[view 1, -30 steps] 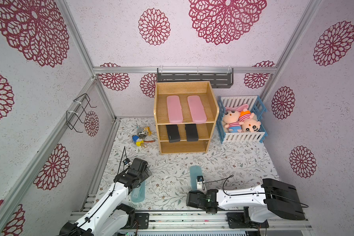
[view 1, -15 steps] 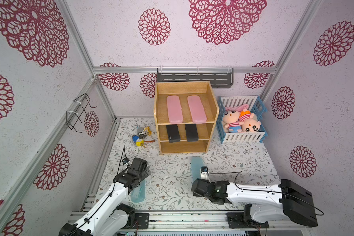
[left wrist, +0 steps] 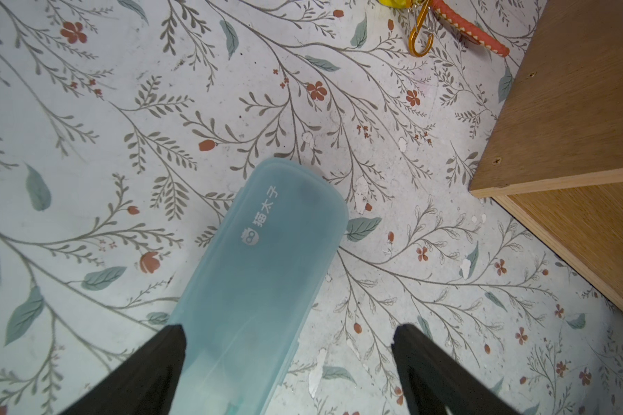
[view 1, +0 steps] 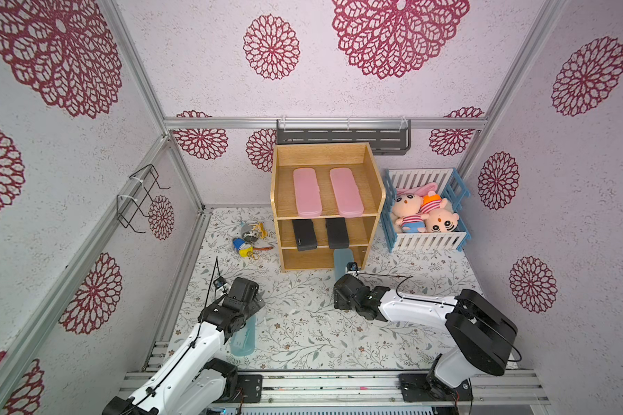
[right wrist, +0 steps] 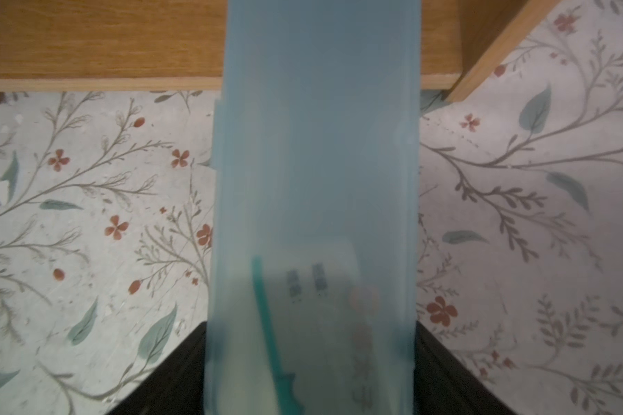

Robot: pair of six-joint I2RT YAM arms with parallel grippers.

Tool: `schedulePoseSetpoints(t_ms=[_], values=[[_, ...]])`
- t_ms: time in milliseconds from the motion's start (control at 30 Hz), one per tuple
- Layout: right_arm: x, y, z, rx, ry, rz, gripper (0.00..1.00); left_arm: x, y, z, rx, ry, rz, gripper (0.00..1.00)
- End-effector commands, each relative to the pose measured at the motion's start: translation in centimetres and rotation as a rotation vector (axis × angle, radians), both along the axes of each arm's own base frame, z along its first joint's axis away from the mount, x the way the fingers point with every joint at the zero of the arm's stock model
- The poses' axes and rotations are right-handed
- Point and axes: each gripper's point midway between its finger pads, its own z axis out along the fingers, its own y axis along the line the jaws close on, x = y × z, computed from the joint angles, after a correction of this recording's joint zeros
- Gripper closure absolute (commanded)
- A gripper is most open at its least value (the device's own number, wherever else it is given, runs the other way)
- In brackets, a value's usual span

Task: Place the pencil cases on the shelf according to color
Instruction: Place the pencil case on the shelf.

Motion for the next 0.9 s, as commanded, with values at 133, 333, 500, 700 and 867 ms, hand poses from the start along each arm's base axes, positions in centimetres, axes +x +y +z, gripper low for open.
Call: schedulePoseSetpoints(t_ms=[133, 333, 500, 700, 867], values=[[1.5, 0.6, 0.8, -0.004, -0.041, 0.017, 0.02, -0.3, 0.8, -0.1, 0.053, 0.013, 0.018, 0.03], [0.3, -0.4, 3.0, 0.022, -0.053, 0.014, 0.01, -0.6, 1.1, 0.0, 0.064, 0.015, 0.022, 0.03], [-1.8, -0.9, 3.9, 0.072, -0.028, 0.055, 0.03, -1.1, 2.1, 0.4, 0.100, 0.010, 0.050, 0.03], [-4.3, -1.3, 3.9, 0.118, -0.001, 0.082, 0.21, -1.2, 2.2, 0.4, 0.083, -0.039, 0.066, 0.03], [-5.8, 0.2, 2.3, 0.196, 0.043, 0.141, 0.43, -1.4, 2.3, -0.7, 0.082, -0.001, 0.083, 0.03]])
